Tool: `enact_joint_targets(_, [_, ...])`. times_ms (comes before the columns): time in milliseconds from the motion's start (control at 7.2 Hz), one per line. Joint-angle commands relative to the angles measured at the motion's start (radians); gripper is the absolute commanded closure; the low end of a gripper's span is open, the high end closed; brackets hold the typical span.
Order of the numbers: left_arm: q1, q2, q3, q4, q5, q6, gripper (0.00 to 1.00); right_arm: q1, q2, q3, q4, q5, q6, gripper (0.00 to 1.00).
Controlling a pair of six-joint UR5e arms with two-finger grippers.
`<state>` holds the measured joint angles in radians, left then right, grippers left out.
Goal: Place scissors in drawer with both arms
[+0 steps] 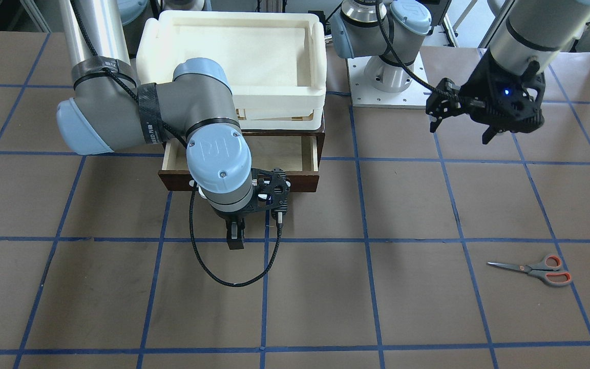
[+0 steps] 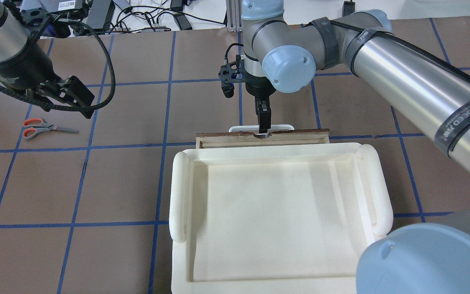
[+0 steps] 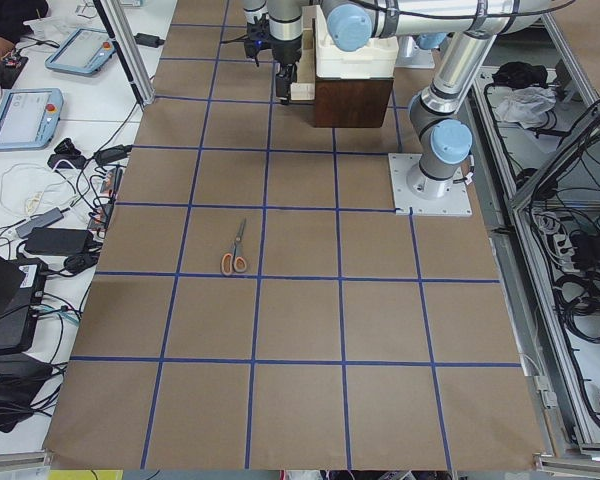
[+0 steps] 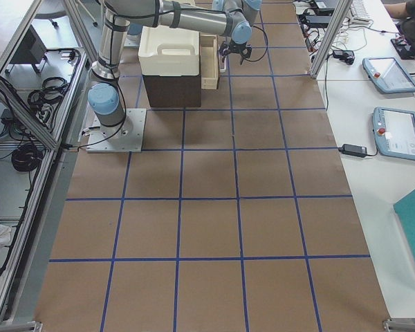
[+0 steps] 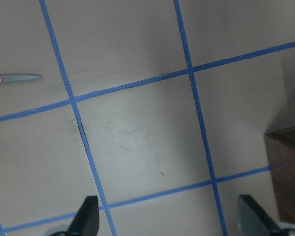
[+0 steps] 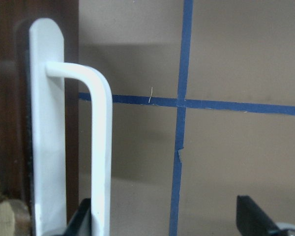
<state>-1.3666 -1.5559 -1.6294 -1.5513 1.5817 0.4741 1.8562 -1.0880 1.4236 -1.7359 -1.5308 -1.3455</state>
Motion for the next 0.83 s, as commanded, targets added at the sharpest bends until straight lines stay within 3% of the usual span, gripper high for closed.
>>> enact_joint_targets(0, [0.062, -0.126, -0.021, 0.176, 0.000, 0.265, 0.00, -0.008, 0.000, -0.011, -0.001, -0.005, -0.004, 0.00])
enact_joint_targets(417, [0.229, -0.263, -0.030, 0.215, -0.009, 0.878, 0.00, -0.009, 0.007, -0.014, -0.022, -0.006, -0.020, 0.00])
enact_joint_targets(694, [0.329, -0.364, -0.029, 0.345, 0.000, 1.258, 0.00, -0.009, 0.022, -0.015, -0.049, -0.005, -0.020, 0.00])
